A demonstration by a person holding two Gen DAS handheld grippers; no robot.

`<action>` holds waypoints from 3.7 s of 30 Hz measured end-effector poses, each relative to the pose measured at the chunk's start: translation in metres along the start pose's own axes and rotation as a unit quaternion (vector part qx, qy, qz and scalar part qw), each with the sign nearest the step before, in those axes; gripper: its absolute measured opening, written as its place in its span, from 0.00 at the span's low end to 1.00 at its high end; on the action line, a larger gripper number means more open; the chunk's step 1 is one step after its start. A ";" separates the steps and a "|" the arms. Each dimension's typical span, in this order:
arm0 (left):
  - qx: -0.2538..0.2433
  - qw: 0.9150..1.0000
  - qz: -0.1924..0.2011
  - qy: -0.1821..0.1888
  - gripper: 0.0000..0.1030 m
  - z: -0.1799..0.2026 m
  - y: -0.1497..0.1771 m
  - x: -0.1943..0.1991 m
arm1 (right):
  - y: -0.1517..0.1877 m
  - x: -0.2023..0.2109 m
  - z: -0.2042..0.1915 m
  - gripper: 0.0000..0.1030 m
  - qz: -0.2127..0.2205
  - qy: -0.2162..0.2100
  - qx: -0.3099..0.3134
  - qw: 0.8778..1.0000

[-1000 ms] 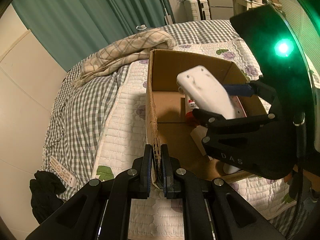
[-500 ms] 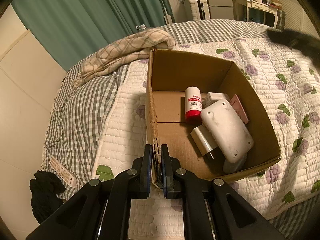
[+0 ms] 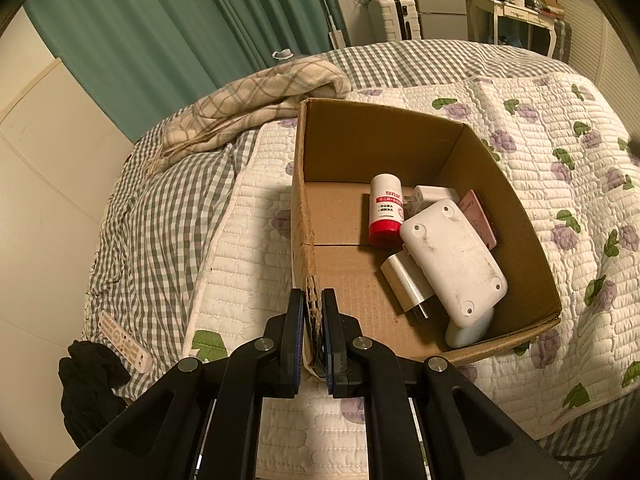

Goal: Organize rigid objects
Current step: 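Grasp the black TV remote with the right gripper, then carry the black remote into the box and release it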

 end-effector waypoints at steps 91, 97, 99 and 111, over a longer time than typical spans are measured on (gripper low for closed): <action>0.001 1.000 0.000 0.004 0.07 -0.002 0.000 0.001 | -0.061 -0.022 -0.141 0.18 0.053 -0.197 0.054 0.977; 0.002 1.000 0.002 0.006 0.07 -0.001 -0.001 -0.001 | -0.048 -0.054 -0.178 0.18 0.017 -0.212 0.060 0.975; 0.003 1.000 0.003 0.007 0.07 0.000 -0.002 -0.001 | -0.041 -0.068 -0.186 0.18 -0.001 -0.209 0.062 0.976; 0.003 1.000 0.004 0.009 0.07 0.000 -0.002 -0.003 | 0.006 -0.120 -0.203 0.18 -0.091 -0.198 0.064 0.974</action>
Point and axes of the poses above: each gripper's, at about its wrist camera, not at the fingertips, and x roughly against the way its jaws point, z to its right, y to its underside, the point moved 2 cm from there along -x, roughly the way its jaws point, and after that the axes turned 7 degrees about z, right-handed, at the moved point
